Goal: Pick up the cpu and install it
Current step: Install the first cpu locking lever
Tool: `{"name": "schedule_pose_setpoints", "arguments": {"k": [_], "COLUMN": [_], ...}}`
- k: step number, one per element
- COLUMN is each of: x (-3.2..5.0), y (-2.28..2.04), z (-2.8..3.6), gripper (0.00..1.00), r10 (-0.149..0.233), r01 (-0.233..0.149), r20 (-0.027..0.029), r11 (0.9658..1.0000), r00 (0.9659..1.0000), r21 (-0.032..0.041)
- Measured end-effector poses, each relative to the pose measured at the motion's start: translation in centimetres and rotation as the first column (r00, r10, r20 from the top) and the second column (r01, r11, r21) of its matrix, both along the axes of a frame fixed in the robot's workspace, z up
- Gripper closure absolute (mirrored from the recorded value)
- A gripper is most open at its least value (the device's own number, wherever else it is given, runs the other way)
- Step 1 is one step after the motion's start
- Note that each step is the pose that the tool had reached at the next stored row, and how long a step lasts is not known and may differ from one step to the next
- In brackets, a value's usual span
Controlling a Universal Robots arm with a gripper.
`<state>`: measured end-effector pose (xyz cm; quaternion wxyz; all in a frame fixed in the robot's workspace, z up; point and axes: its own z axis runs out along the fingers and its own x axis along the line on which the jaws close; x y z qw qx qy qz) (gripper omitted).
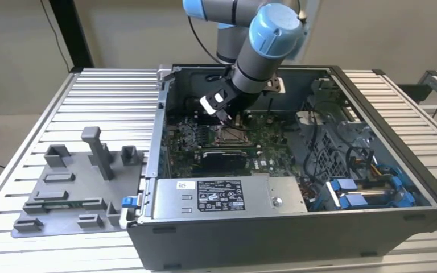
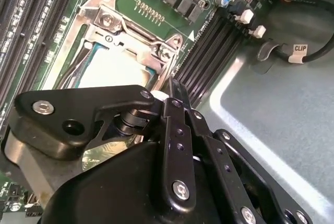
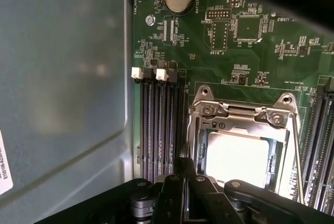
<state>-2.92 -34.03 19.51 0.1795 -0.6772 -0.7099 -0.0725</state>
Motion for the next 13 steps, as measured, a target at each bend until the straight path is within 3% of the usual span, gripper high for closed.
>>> {"name": "schedule_pose_setpoints", "arguments": {"k": [13], "x": [0.72], "y": [-0.01], "z": [-0.08], "gripper": [1.00], "r10": [0.000], "r01": [0.000], "r20": [-0.0050], "r11": [1.0000], "r00": [1.0000], "r21": [-0.0001]}}
